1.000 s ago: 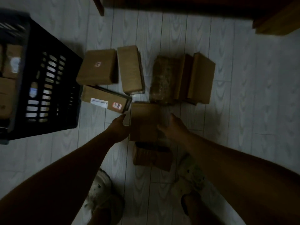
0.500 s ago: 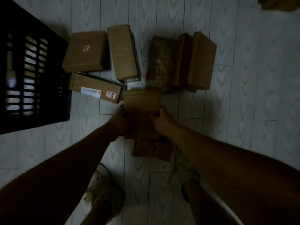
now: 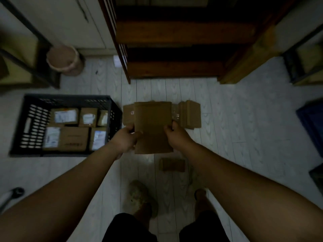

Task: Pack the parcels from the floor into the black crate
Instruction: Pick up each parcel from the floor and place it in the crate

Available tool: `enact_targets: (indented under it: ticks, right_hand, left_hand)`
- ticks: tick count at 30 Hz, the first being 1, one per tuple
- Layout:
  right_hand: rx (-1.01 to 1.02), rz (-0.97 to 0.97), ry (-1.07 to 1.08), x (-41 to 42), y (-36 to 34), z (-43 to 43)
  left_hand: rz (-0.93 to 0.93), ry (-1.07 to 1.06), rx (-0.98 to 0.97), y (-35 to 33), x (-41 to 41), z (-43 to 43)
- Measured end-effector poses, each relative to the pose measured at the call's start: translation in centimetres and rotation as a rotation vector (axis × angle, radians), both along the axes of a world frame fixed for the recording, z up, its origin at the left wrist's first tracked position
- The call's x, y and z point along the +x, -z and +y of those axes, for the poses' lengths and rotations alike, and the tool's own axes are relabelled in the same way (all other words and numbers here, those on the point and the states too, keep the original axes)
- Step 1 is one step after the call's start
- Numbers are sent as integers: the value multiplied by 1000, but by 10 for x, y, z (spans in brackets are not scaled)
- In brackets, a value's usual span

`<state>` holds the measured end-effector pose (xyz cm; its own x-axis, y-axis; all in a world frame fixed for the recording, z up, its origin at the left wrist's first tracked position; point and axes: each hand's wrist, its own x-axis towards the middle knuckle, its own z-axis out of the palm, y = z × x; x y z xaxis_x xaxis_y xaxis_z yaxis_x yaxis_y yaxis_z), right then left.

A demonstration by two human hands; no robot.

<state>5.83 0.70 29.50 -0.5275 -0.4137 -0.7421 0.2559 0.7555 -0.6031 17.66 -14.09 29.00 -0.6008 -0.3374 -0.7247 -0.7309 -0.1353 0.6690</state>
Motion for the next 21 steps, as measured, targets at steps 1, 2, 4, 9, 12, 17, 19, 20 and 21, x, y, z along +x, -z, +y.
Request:
enact_targets:
  ticks: [1,2,4,9,12,17,19,20,21]
  right_hand:
    - [-16,21,15,7,-24,1]
    - [-33,51,28,13,-48,2]
    - [-56,114,44,24,-90,5]
    - [-180,272,31,38,-177,12]
    - [-271,327,-2,48,-217,17]
    - [-320,357,-123,78,-269,10]
    - [-272,399,-170,90,-285,3]
    - [-269,397,-172,97,-293,0]
    - [-271,389,-167,104,-299,-5]
  left_hand:
    - [25,37,-22,-22,8,-2]
    - [58,79,-41,-43,14,-5]
    - [118,131,-42,-85,25,-7]
    - [244,48,18,-164,47,-3]
    - [294,13,-67,-200,61,-1]
    - [295,-4,-227,-253,84,-5]
    - [301,-4,-338,-274,93,-10]
    - [307,-12,-409,-283,97,-14]
    - [316,-44,-457,-291,102,-18]
